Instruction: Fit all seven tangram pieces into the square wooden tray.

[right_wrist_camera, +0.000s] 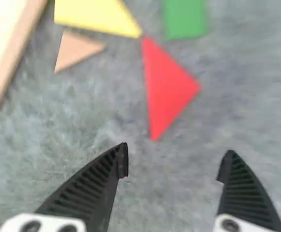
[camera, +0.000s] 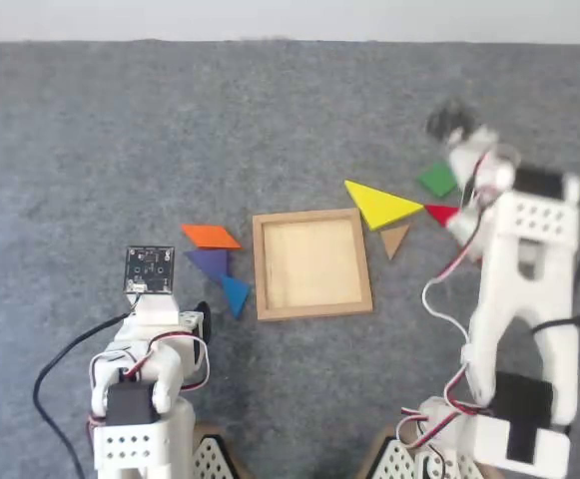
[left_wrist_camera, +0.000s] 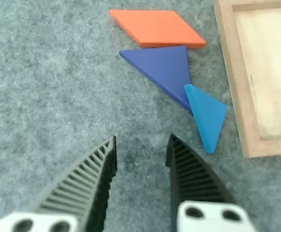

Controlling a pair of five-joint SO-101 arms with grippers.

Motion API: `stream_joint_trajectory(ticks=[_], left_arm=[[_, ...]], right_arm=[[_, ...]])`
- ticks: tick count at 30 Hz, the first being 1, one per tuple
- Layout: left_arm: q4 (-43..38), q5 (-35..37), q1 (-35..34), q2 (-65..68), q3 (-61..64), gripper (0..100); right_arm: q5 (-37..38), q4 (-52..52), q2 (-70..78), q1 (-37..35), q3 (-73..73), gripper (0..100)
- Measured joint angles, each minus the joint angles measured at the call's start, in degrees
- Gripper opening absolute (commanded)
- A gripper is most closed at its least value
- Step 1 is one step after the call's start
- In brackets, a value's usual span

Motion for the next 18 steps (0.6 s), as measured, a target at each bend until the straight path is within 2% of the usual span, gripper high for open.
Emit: stream_joint_trajectory(ticks=[2,7,11,18], left_arm=[[0.00,0.00,0.00,0.00,0.00,16],[0.00,0.00,0.00,0.00,0.00,16],[0.00,0.00,0.00,0.00,0.00,16],[0.00,0.00,0.00,0.00,0.00,16]], right_arm=[[2.37,-3.87,0.00,0.97,4.40,34.4],[6.68,-6.42,6.33,1.58,2.02,34.4],[7.30,-6.15,17.67,1.32,-7.65,34.4],[7.38,0.88,37.10,1.32,-28.31,34.5]])
